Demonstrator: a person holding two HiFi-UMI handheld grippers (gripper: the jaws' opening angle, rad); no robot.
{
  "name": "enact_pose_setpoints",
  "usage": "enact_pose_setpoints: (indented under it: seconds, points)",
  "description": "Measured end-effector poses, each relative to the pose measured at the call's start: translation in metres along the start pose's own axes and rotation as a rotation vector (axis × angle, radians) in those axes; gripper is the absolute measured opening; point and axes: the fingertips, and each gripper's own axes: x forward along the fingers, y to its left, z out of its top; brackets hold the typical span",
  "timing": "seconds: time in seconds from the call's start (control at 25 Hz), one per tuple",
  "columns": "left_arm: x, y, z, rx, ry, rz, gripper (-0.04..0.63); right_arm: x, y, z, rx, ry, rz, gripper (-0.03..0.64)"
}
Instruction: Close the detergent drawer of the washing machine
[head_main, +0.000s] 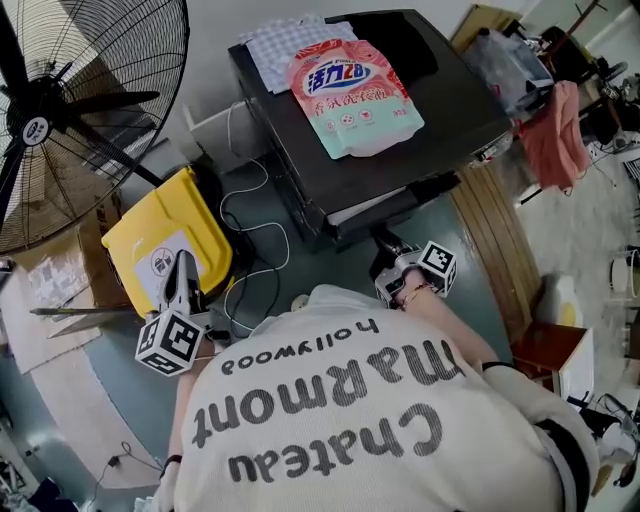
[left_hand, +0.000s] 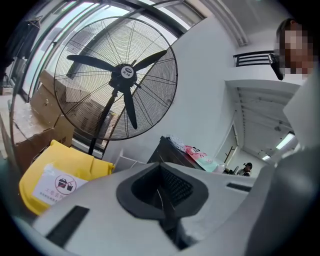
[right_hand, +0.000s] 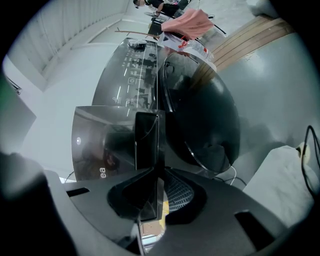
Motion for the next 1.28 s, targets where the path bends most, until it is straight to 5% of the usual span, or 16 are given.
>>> enact_pose_setpoints:
  seconds: [1.28]
  points:
    - [-0.028, 0.028, -0.002, -0.03, -0.065, 0.126, 0.008, 0.03, 0.019, -0.002, 0.003, 0.081, 0.006, 0.072]
